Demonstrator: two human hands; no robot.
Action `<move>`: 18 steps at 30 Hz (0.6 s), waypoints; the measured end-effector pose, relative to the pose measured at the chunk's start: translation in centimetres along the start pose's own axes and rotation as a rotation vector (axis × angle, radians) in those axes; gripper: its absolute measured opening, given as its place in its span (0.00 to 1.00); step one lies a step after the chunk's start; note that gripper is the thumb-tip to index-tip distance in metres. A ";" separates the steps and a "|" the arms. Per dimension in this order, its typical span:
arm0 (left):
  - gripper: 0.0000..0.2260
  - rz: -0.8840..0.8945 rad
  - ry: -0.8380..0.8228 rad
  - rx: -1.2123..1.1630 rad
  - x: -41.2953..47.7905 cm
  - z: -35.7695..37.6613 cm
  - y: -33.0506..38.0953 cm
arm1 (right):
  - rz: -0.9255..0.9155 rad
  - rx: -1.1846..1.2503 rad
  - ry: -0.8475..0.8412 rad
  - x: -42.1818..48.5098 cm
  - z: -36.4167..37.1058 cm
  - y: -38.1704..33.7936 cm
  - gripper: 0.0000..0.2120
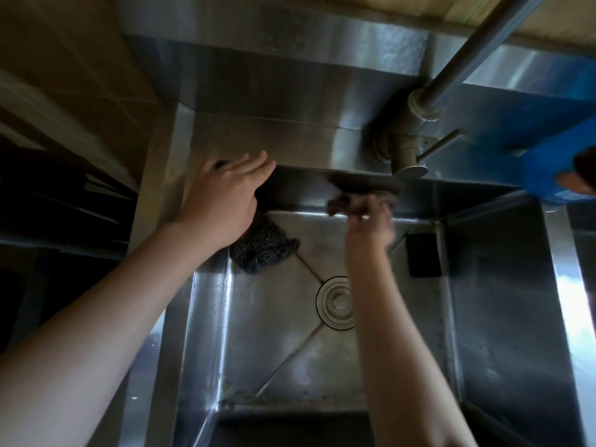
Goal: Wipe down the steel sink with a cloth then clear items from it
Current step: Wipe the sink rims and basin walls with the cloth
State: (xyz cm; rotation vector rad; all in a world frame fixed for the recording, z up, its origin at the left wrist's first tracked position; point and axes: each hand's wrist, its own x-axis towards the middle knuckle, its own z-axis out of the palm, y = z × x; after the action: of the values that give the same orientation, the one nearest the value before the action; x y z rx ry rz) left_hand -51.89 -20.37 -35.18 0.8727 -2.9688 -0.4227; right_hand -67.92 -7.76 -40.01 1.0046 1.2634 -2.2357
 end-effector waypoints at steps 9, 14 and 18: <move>0.27 -0.018 0.022 -0.040 0.2 0.0 0.4 | -0.281 -0.039 0.043 2.1 -0.2 -8.7 0.20; 0.29 -0.021 0.031 -0.044 0.1 0.3 0.1 | 0.018 -0.095 -0.015 -1.0 0.6 0.4 0.16; 0.29 -0.024 0.037 -0.046 0.3 0.2 -0.1 | 0.224 -0.136 -0.084 -3.4 1.4 5.5 0.15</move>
State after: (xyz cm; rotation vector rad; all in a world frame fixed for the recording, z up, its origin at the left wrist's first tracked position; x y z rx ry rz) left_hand -52.11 -20.51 -35.39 0.9029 -2.9054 -0.4687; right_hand -62.77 -11.88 -40.20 0.9412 1.1857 -1.9741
